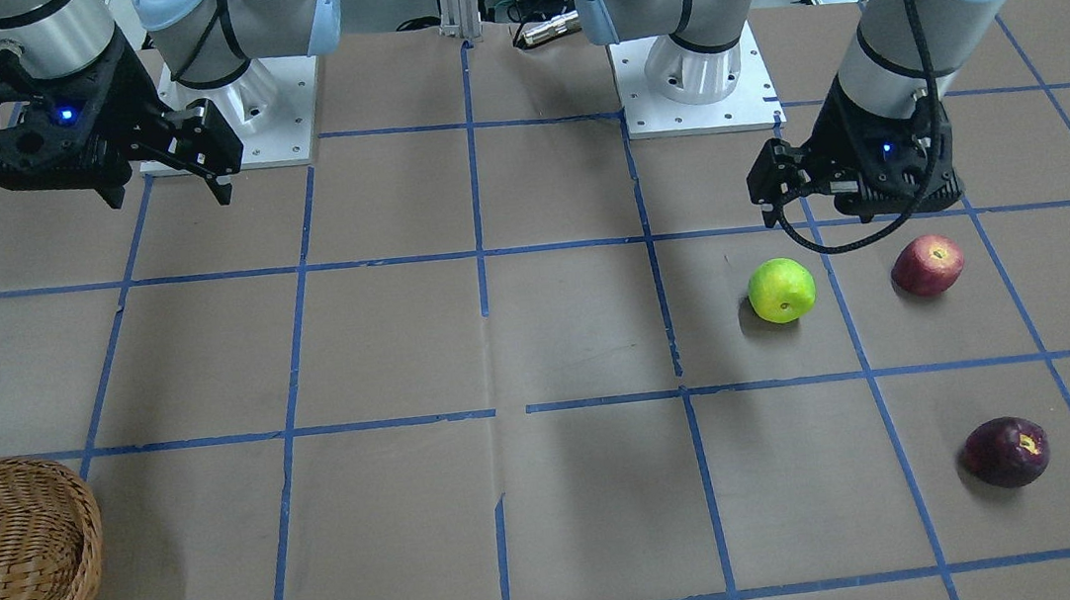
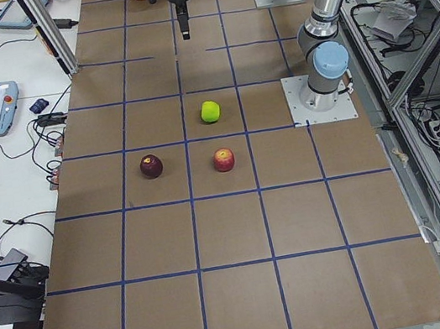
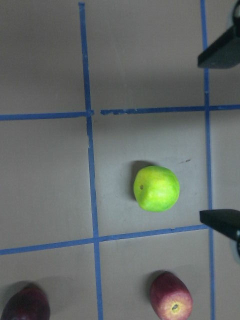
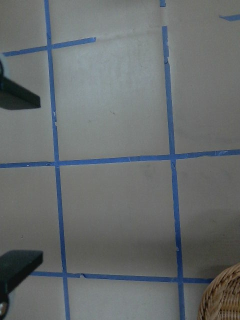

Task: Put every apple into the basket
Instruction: 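Move the left gripper to the green apple and grasp it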

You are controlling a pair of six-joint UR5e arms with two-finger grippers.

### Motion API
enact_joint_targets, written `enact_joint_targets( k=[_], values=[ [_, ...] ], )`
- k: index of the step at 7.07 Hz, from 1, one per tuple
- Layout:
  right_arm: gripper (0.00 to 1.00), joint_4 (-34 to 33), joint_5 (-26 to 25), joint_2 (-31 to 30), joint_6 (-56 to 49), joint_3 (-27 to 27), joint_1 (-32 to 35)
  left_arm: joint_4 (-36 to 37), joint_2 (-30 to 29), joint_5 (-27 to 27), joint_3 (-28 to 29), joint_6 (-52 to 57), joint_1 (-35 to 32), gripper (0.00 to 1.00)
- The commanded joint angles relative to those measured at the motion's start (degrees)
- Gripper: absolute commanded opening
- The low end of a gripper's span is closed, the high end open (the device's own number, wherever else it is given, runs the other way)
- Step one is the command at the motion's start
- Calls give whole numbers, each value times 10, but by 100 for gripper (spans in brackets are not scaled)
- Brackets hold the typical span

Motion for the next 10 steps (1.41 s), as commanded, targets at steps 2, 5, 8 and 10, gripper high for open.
enact_joint_targets(
  k=[2, 5, 8, 10],
  values=[
    [100, 0, 0, 0, 0, 0, 1, 141, -49, -1, -123, 75, 57, 100],
    [100, -1, 0, 0, 0, 0, 1, 146, -109, 2, -139, 88, 58, 100],
    [100, -2, 1, 1, 0, 0, 3, 147, -153, 3, -134, 88, 57, 95],
    [100, 0, 1, 1, 0, 0, 3, 147, -155, 4, -128, 82, 57, 11]
  ],
)
